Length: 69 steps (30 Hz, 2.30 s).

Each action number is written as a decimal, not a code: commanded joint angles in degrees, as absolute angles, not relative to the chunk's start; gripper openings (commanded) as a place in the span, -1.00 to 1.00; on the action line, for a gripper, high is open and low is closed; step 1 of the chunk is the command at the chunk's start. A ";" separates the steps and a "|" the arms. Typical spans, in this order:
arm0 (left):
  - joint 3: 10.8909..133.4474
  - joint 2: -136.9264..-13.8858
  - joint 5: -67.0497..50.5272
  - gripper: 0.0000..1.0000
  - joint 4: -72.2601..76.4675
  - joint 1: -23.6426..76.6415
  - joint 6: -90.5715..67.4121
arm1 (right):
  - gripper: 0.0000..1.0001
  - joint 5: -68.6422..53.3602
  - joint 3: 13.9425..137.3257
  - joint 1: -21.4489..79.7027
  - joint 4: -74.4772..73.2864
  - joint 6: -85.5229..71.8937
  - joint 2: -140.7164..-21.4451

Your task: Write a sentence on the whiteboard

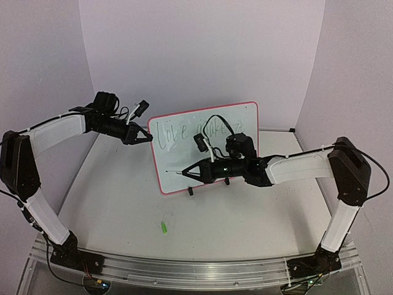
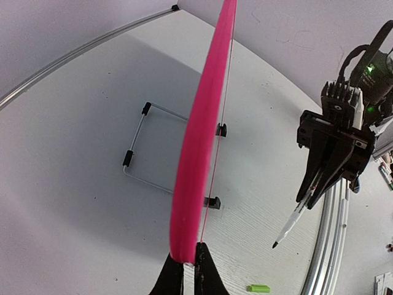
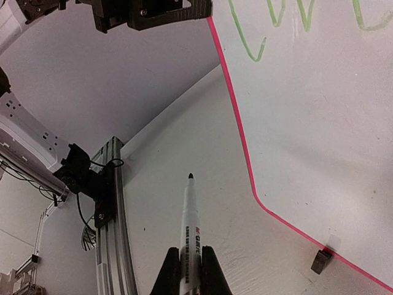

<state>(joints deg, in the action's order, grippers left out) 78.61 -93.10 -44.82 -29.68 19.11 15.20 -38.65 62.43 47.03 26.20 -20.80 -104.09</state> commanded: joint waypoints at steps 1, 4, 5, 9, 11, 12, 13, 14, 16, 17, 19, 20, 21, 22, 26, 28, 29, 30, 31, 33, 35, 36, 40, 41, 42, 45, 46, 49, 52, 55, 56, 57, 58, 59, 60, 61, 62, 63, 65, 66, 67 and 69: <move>77.60 -92.33 -43.16 -1.00 -31.65 20.21 16.97 | -1.00 -38.93 68.86 47.23 29.01 -19.17 -107.51; 77.60 -92.32 -43.24 -1.00 -31.72 20.29 16.97 | -1.00 -38.25 70.87 46.77 28.57 -19.52 -110.29; 77.60 -92.28 -43.24 -1.00 -31.74 20.30 16.97 | -1.00 -38.07 71.39 46.58 28.56 -19.68 -110.95; 77.61 -92.17 -43.33 -1.00 -31.74 20.30 17.04 | -1.00 -37.39 73.00 45.92 28.13 -19.86 -112.83; 77.61 -92.16 -43.34 -1.00 -31.75 20.30 17.09 | -1.00 -36.90 73.68 45.55 27.73 -19.81 -113.64; 77.61 -92.16 -43.34 -1.00 -31.74 20.30 17.08 | -1.00 -36.75 73.92 45.32 27.61 -19.84 -113.94; 77.61 -92.18 -43.34 -1.00 -31.75 20.32 17.07 | -1.00 -36.56 74.06 45.04 27.58 -19.88 -114.24; 77.61 -92.19 -43.34 -1.00 -31.73 20.37 17.11 | -1.00 -36.33 74.15 44.71 27.54 -19.94 -114.39; 77.61 -92.28 -43.43 -1.00 -31.77 20.39 17.09 | -1.00 -36.08 74.26 44.30 27.66 -19.94 -114.69; 77.61 -92.29 -43.41 -1.00 -31.76 20.39 17.11 | -1.00 -35.98 74.33 44.10 27.66 -19.83 -114.80; 77.63 -92.37 -43.42 -1.00 -31.74 20.39 17.06 | -1.00 -35.95 74.49 43.80 27.64 -19.69 -115.08; 77.61 -92.38 -43.43 -1.00 -31.75 20.39 17.07 | -1.00 -35.98 74.56 43.69 27.58 -19.60 -115.30; 77.63 -92.41 -43.43 -1.00 -31.76 20.39 17.09 | -1.00 -35.97 74.59 43.57 27.56 -19.54 -115.55; 77.65 -92.46 -43.42 -1.00 -31.77 20.39 17.12 | -1.00 -35.91 74.56 43.45 27.56 -19.49 -115.80; 77.64 -92.49 -43.41 -1.00 -31.76 20.39 17.15 | -1.00 -35.15 73.55 42.98 27.56 -19.22 -116.65; 77.69 -92.47 -43.43 -1.00 -31.74 20.44 17.20 | -1.00 -34.99 72.73 42.91 27.54 -19.14 -116.97; 77.70 -92.49 -43.49 -1.00 -31.76 20.47 17.19 | -1.00 -35.02 72.26 42.92 27.59 -19.09 -117.17; 77.75 -92.57 -43.54 -1.00 -31.79 20.48 17.19 | -1.00 -35.05 71.86 42.90 27.65 -19.08 -117.39; 77.78 -92.56 -43.52 -1.00 -31.77 20.48 17.15 | -1.00 -35.17 71.39 42.91 27.66 -19.04 -117.58; 77.78 -92.60 -43.53 -1.00 -31.73 20.48 17.14 | -1.00 -35.32 70.35 42.91 27.70 -18.96 -117.96; 77.78 -92.52 -43.51 -1.00 -31.74 20.48 17.14 | -1.00 -35.39 69.53 42.91 27.79 -18.83 -118.25; 77.81 -92.51 -43.51 -1.00 -31.74 20.48 17.17 | -1.00 -35.48 69.24 42.90 27.78 -18.77 -118.39; 77.78 -92.47 -43.51 -1.00 -31.76 20.48 17.15 | -1.00 -35.85 68.72 42.92 27.81 -18.42 -118.60; 77.78 -92.49 -43.51 -1.00 -31.76 20.48 17.15 | -1.00 -35.87 68.68 42.91 27.85 -18.37 -118.64; 77.80 -92.49 -43.51 -1.00 -31.82 20.48 17.15 | -1.00 -35.86 68.65 42.91 27.84 -18.36 -118.71; 77.78 -92.46 -43.53 -1.00 -31.83 20.48 17.14 | -1.00 -35.86 68.52 42.95 27.85 -18.45 -119.08; 77.78 -92.43 -43.51 -1.00 -31.84 20.48 17.14 | -1.00 -36.02 68.44 42.92 27.79 -18.46 -119.02; 77.80 -92.30 -43.52 -1.00 -31.84 20.49 17.15 | -1.00 -36.97 68.10 42.91 27.85 -18.40 -118.05; 77.78 -92.22 -43.51 -1.00 -31.85 20.48 17.15 | -1.00 -39.35 67.73 43.12 27.97 -18.16 -116.17; 77.85 -92.25 -43.59 -1.00 -31.84 20.48 17.15 | -1.00 -42.08 67.70 43.59 27.97 -17.85 -114.47; 77.83 -92.22 -43.61 -1.00 -31.82 20.48 17.14 | -1.00 -42.67 67.75 43.78 28.00 -17.88 -113.96; 77.85 -92.24 -43.60 -1.00 -31.83 20.48 17.14 | -1.00 -42.67 67.76 43.91 28.04 -17.94 -113.57; 77.87 -92.25 -43.60 -1.00 -31.84 20.48 17.14 | -1.00 -42.52 67.76 44.01 28.11 -18.00 -113.22; 77.87 -92.24 -43.62 -1.00 -31.84 20.49 17.14 | -1.00 -42.17 67.76 44.06 28.24 -18.04 -113.00; 77.86 -92.26 -43.64 -1.00 -31.84 20.50 17.14 | -1.00 -41.58 67.76 44.11 28.38 -18.10 -112.85; 77.82 -92.22 -43.60 -1.00 -31.88 20.48 17.14 | -1.00 -40.68 67.75 44.12 28.53 -18.16 -112.74; 77.80 -92.17 -43.60 -1.00 -31.90 20.48 17.14 | -1.00 -39.92 67.85 44.12 28.71 -18.23 -112.71; 77.81 -92.16 -43.61 -1.00 -31.88 20.50 17.14 | -1.00 -39.18 68.03 44.12 28.81 -18.29 -112.81; 77.83 -92.14 -43.60 -1.00 -31.88 20.49 17.14 | -1.00 -38.04 68.63 44.12 28.82 -18.36 -113.34; 77.80 -92.17 -43.54 -1.00 -31.92 20.48 17.14 | -1.00 -37.69 68.93 44.12 28.81 -18.49 -113.64; 77.79 -92.19 -43.52 -1.00 -31.88 20.51 17.16 | -1.00 -37.41 69.20 44.12 28.79 -18.53 -114.00; 77.80 -92.20 -43.63 -1.00 -31.92 20.48 17.14 | -1.00 -36.97 69.79 44.12 28.80 -18.62 -114.71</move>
